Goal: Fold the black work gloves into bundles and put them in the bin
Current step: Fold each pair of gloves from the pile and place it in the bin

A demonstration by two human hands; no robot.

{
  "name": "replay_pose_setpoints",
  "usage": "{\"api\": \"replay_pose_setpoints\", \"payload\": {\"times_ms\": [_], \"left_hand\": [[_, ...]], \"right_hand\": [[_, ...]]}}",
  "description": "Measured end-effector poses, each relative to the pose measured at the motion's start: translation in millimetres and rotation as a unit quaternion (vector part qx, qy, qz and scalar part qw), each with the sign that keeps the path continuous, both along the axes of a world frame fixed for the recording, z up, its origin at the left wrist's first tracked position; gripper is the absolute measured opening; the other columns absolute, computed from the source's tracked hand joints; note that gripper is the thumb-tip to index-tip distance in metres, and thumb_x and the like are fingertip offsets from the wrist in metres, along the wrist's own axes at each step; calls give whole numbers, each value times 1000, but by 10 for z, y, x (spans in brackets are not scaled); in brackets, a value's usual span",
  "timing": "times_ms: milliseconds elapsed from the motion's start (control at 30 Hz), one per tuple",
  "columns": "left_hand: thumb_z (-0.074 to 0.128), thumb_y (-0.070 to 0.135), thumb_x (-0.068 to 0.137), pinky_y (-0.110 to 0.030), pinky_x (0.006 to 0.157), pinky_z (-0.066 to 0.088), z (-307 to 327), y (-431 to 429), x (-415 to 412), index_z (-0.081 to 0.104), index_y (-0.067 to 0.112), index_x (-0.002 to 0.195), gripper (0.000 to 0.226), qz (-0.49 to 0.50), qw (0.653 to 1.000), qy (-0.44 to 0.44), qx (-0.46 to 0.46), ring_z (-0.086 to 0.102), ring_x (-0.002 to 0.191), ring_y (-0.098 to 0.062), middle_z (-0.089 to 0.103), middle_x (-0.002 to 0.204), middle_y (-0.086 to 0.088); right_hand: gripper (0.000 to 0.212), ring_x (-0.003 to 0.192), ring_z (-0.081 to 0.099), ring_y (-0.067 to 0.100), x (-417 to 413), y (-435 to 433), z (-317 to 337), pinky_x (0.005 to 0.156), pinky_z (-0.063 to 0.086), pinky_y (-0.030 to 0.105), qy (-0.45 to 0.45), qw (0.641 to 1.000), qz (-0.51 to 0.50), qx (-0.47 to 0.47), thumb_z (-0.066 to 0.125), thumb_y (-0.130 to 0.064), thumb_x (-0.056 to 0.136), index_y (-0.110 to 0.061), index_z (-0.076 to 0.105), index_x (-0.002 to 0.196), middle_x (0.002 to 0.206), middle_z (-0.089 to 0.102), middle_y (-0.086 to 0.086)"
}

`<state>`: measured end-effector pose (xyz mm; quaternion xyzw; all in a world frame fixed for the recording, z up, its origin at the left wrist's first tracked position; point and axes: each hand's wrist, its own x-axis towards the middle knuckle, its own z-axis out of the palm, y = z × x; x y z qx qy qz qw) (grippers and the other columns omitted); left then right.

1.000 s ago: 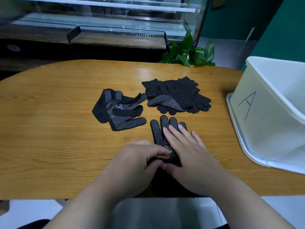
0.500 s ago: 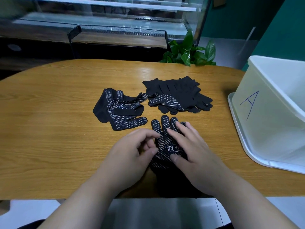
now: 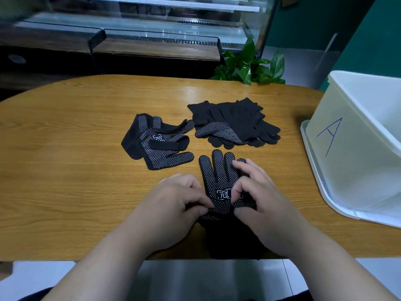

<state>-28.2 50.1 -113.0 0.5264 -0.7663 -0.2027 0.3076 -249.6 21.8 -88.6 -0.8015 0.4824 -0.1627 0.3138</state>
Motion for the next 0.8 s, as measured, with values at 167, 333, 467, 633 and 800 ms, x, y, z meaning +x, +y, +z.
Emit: {"api": "replay_pose_setpoints", "payload": {"times_ms": [167, 333, 467, 633, 800], "left_hand": [[68, 34, 80, -33, 83, 46, 14, -2, 16, 72, 40, 93, 15, -6, 1000, -3, 8, 54, 93, -5, 55, 91, 18], [68, 36, 78, -34, 88, 45, 32, -6, 13, 68, 42, 101, 24, -2, 1000, 0, 16, 53, 97, -2, 56, 97, 21], [69, 37, 77, -35, 90, 46, 36, -4, 18, 70, 41, 103, 26, 4, 1000, 1, 12, 52, 100, 0, 57, 98, 24], [60, 48, 78, -39, 87, 47, 37, 1, 6, 71, 38, 99, 26, 0, 1000, -2, 1, 53, 97, -3, 56, 95, 23], [57, 49, 81, -40, 85, 47, 39, 3, 2, 72, 37, 96, 24, -1, 1000, -1, -1, 54, 96, -4, 57, 93, 21]], "right_hand": [[19, 146, -10, -12, 48, 20, -29, 119, 14, 36, 13, 1000, -5, -28, 64, -40, 89, -30, 52, 79, 159, 18, -29], [23, 147, -8, -9, 69, 30, -14, 124, 8, 41, 29, 999, -13, -30, 68, -33, 89, -25, 54, 73, 161, 17, -25], [24, 148, -7, -6, 126, 48, -10, 123, 0, 32, 64, 997, -24, -46, 67, -43, 88, -27, 53, 76, 162, 15, -22], [21, 145, -5, -11, 158, 60, -7, 123, -5, 31, 72, 996, -24, -42, 66, -36, 89, -26, 55, 76, 163, 15, -22], [21, 144, -2, -12, 166, 100, 7, 125, 6, 39, 51, 997, -32, -48, 68, -30, 86, -23, 54, 72, 160, 20, -25]]}}
